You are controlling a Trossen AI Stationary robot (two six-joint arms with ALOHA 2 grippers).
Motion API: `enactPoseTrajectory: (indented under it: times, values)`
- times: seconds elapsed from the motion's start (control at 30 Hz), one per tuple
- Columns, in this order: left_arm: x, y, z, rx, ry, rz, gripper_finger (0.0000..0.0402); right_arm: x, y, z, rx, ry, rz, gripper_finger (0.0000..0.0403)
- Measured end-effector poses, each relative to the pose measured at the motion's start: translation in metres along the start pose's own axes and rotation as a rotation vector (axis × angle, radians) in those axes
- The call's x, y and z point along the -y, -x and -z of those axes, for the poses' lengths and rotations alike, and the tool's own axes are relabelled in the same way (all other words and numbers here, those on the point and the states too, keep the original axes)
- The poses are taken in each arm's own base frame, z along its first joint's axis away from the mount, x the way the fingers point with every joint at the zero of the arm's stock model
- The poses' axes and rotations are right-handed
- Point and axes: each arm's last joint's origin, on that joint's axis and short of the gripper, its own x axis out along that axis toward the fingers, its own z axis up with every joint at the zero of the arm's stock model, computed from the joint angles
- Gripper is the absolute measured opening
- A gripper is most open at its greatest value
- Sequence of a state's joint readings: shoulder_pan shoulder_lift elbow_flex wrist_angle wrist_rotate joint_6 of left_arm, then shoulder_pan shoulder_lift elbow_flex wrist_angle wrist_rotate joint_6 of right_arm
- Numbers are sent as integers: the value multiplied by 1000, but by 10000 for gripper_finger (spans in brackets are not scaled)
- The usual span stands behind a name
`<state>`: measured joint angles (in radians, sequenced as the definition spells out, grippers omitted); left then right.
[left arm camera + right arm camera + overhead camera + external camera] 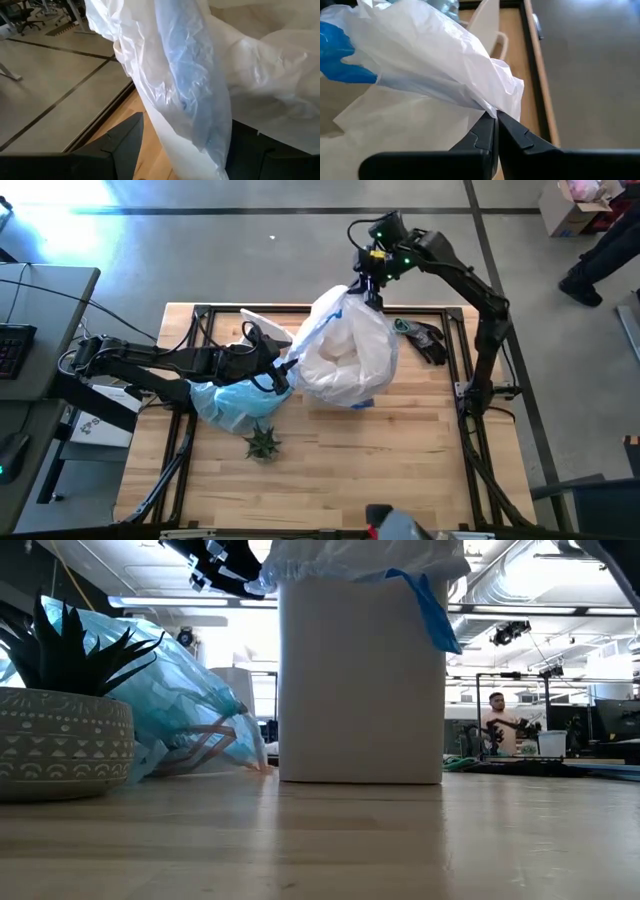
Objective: Place trash/remove bag and relplace
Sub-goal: Insert the new trash bag into the trash bin
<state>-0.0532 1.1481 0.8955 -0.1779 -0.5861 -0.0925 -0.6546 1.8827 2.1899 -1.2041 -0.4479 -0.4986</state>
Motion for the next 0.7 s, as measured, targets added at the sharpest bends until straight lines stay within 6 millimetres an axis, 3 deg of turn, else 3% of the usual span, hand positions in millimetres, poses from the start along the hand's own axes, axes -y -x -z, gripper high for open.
enactPoseTrajectory:
  times: [0.2,0.5,0.7]
  values:
    - [0,0,1,-6,-1,-2,213,25,-25,14,4,-76,-126,0]
    - [6,-11,14,-109,25,-13,213,37,-66,26,-35,-139,-257,0]
    - [19,-31,31,-200,20,6,213,37,-71,27,-31,-141,-289,0]
